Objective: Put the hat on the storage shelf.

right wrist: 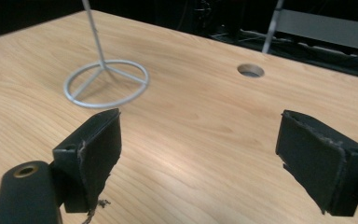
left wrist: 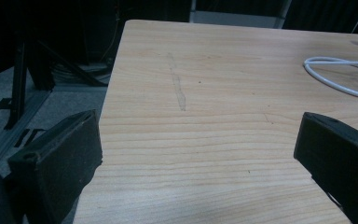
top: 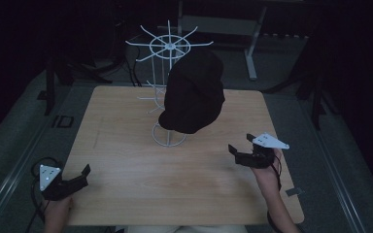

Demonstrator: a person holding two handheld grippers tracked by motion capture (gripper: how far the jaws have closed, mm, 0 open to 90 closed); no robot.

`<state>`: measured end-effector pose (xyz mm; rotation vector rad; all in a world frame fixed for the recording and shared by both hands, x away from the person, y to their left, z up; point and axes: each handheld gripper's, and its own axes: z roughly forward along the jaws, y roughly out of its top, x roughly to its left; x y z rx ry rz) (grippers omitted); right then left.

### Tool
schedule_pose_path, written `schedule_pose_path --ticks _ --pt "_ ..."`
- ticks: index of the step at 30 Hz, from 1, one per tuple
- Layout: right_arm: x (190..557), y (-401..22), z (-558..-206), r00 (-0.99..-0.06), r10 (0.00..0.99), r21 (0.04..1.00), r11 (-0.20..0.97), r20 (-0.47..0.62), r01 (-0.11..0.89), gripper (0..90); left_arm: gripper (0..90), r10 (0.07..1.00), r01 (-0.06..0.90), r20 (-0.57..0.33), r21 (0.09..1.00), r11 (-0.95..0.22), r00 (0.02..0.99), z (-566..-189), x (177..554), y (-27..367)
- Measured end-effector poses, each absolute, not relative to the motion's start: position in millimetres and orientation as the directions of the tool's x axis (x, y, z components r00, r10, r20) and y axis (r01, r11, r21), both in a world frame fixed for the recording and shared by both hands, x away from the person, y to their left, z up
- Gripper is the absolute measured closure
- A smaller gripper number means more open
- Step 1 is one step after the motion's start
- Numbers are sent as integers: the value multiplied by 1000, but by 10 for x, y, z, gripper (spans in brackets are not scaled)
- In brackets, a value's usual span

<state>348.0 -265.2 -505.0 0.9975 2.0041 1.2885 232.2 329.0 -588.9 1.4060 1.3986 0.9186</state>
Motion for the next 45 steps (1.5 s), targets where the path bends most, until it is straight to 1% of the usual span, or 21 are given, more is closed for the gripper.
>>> schedule_pose_path --ticks 7,12,20,24,29,35,39,45 --pt "3488 -2801 -5349 -537 842 905 263 -46 335 141 15 992 307 -97 949 70 76 -5888 2324 3291" --pt "3447 -2916 -5439 -514 856 908 258 -56 330 143 15 992 307 -98 949 70 76 -5888 2323 3292" --pt "3359 -3112 -5585 -474 877 896 268 -75 354 143 15 992 306 -98 949 70 75 -5889 2322 3293" --pt "3309 -3207 -5620 -450 891 894 251 -62 372 142 15 992 306 -98 950 70 75 -5888 2321 3292" --pt "3241 -3322 -5657 -378 921 889 249 -94 385 142 15 992 305 -97 950 69 76 -5888 2320 3291" --pt "3181 -3487 -5683 -292 951 891 221 -106 397 137 15 992 305 -97 950 69 76 -5888 2321 3290" --pt "3173 -3571 -5696 -265 959 887 207 -100 413 139 15 992 305 -96 950 69 75 -5889 2322 3289" --pt "3169 -3702 -5717 -163 979 888 181 -122 423 139 15 992 305 -96 950 69 76 -5889 2322 3289"
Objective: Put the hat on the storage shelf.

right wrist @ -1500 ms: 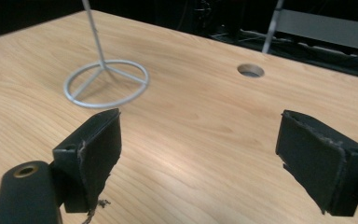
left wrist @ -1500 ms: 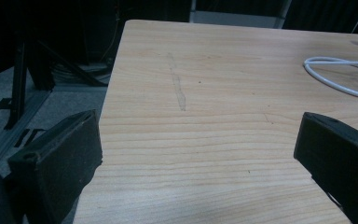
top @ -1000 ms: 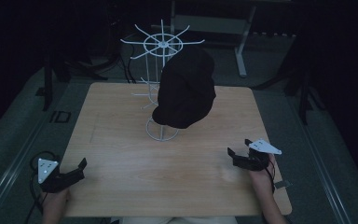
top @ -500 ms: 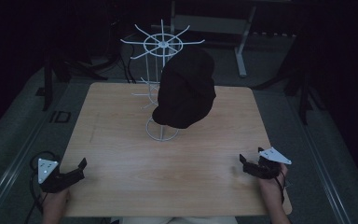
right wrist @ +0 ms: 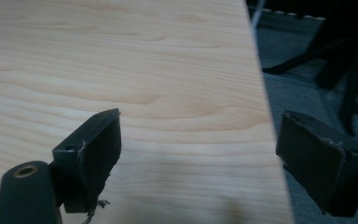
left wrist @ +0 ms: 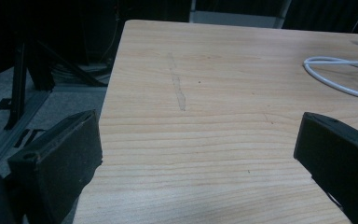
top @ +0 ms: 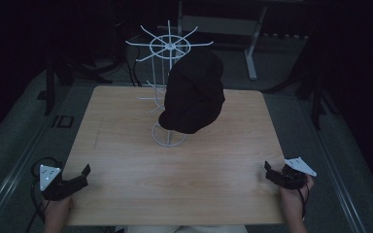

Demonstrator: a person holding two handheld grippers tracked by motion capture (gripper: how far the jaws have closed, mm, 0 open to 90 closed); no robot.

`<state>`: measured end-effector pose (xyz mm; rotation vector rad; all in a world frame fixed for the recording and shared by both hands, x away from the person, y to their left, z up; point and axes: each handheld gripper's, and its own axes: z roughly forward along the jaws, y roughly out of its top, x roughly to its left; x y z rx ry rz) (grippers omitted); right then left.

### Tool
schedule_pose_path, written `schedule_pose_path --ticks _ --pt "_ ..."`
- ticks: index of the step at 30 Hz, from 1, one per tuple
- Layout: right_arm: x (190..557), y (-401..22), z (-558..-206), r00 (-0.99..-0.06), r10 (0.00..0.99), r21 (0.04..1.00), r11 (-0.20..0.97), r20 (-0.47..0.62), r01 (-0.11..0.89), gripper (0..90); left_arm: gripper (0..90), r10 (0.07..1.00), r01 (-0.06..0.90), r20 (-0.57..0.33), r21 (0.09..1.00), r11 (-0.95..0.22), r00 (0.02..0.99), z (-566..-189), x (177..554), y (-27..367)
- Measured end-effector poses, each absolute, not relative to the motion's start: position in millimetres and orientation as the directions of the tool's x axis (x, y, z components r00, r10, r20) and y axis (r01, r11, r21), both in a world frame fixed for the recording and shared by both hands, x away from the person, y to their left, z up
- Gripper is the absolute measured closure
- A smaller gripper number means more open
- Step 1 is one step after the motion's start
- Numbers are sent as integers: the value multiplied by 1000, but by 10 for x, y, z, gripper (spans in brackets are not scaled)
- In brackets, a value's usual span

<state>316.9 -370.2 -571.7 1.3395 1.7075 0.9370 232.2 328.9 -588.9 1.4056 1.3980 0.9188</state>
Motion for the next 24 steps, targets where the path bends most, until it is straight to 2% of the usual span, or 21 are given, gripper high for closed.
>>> schedule_pose_path --ticks 11,24 --pt "3201 -3889 -5716 -52 994 885 106 -92 454 141 15 992 306 -96 950 68 77 -5889 2322 3290" --pt "3218 -3927 -5715 -43 996 883 91 -80 461 143 15 992 305 -97 950 69 78 -5889 2321 3290"
